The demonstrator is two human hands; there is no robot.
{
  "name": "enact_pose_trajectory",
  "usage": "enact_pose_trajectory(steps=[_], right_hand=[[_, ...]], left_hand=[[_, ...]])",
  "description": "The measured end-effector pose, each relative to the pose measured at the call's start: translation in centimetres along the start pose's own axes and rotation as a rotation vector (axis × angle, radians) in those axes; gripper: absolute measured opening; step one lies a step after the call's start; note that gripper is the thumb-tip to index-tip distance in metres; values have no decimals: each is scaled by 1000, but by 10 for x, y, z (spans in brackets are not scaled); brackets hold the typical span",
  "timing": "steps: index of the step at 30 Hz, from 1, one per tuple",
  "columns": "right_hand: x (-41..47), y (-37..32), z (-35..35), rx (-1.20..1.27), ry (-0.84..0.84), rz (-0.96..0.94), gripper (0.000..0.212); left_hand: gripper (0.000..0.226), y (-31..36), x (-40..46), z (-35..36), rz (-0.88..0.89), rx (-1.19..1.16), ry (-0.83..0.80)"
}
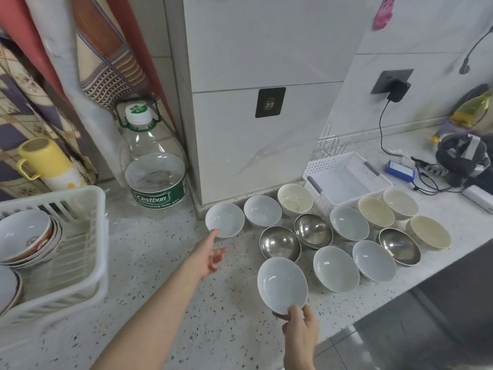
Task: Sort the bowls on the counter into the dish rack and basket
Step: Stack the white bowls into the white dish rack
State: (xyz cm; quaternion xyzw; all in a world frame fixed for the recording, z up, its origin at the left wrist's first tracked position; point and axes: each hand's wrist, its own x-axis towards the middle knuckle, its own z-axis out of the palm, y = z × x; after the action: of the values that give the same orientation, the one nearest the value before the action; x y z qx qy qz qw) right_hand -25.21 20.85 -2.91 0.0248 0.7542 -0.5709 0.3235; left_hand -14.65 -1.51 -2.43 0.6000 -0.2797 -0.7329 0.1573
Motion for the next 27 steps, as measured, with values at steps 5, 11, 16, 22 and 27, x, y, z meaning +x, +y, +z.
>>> enact_pose_trajectory(steps=[5, 11, 16, 22, 27], right_hand=[[7, -19, 9, 11, -14, 16, 22], [7, -32, 13, 10, -39, 8, 25], [-2, -38, 20, 10, -81, -11, 24], [-14, -40, 40, 17, -89, -57, 22], [-41, -35, 74, 57, -126, -112, 18]], left_hand=[[36, 12, 23, 14, 40, 25, 103], [27, 11, 30, 11, 92, -9, 141], [13, 1, 12, -1, 189, 24, 232], [15, -12, -43, -37, 288, 101, 234], [19, -11, -104, -95, 385, 68, 147]])
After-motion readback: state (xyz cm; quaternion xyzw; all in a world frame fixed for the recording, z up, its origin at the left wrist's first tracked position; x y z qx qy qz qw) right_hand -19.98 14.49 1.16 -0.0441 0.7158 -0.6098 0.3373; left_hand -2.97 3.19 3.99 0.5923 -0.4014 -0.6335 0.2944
